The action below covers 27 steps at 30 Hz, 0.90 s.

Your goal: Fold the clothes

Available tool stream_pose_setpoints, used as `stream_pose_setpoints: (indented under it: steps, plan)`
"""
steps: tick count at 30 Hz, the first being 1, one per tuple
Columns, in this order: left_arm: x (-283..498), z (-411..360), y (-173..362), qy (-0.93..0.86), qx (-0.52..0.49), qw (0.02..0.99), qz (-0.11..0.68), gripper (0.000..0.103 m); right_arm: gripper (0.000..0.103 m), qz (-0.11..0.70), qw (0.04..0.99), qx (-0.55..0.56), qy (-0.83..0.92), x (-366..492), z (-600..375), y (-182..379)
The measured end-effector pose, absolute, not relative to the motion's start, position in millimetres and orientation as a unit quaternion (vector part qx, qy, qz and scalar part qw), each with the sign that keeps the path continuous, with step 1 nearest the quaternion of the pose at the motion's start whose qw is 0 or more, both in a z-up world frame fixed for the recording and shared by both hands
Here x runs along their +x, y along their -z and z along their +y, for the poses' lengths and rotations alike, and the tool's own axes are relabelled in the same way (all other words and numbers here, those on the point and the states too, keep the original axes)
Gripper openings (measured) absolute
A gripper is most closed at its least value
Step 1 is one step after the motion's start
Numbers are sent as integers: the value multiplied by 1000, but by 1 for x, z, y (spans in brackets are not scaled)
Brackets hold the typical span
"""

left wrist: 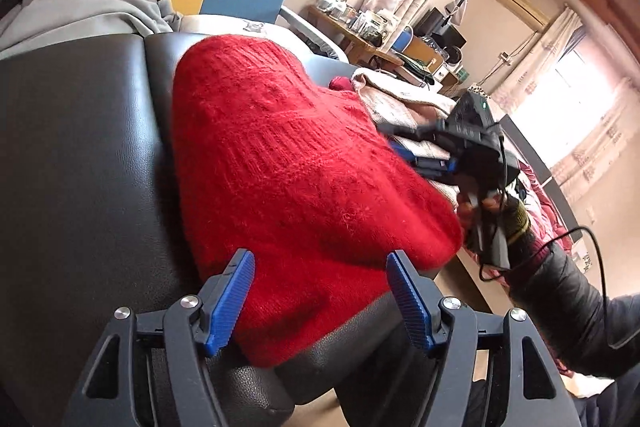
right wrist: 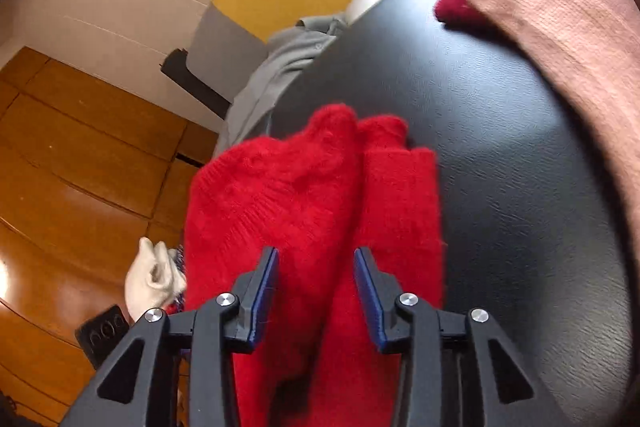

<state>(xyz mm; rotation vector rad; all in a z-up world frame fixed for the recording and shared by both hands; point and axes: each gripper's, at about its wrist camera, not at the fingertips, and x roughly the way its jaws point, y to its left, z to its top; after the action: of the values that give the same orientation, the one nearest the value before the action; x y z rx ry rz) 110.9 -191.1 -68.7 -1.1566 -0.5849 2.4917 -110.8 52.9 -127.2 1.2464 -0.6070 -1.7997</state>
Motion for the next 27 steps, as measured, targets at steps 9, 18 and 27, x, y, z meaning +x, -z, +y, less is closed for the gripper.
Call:
stream_pose_setpoints:
  steps: [9,18,27]
  plan:
    - [113,-193,63,-877,-396,164,-217,73,10,5,403,467,787,-90,-26,90]
    - [77,-203,38,-899,-338,142,-240,79,10,-106,324,448,827,-79,34,124]
    - [-40,-149,28,-914,-351,148,-143,82,19,-191,338,458,800,-83,56,157]
